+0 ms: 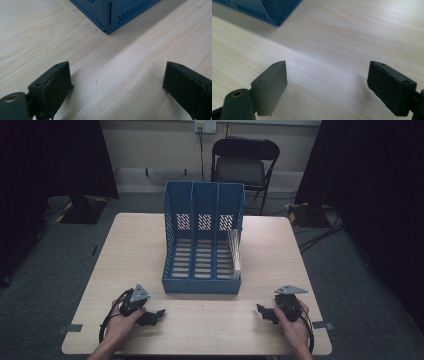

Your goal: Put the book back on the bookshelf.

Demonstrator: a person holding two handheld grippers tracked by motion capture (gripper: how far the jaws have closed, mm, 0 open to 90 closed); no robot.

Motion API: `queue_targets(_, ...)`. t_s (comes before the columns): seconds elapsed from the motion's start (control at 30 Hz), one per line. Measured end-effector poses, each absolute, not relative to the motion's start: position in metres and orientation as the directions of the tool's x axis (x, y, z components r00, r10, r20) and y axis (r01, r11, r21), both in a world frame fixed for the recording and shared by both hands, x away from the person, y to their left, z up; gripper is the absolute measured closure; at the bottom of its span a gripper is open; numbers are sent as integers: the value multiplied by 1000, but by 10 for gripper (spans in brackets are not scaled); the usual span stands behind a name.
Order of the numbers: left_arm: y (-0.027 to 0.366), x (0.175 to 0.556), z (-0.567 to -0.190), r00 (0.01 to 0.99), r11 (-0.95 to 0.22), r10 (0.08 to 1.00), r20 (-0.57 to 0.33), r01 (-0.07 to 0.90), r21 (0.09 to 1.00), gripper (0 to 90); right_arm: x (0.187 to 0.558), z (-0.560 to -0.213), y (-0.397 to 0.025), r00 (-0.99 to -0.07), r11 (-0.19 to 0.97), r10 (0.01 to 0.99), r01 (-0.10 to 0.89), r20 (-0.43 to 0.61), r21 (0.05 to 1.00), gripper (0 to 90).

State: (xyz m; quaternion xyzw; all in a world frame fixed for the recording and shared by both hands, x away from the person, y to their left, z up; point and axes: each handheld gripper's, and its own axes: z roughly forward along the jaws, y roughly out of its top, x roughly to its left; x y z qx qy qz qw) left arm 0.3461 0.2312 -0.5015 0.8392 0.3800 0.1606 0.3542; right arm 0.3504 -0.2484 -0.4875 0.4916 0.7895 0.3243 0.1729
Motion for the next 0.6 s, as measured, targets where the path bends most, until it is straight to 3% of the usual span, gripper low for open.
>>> queue_targets(0.17,231,347,-501,654,-464,757,5,531,709,48,346,-496,-244,-430,313,903,637,-13,705,135)
queue_targets(0.6,231,347,-502,646,-456,763,2,537,709,32,344,-501,-243,-406,284,914,616,-13,734,120)
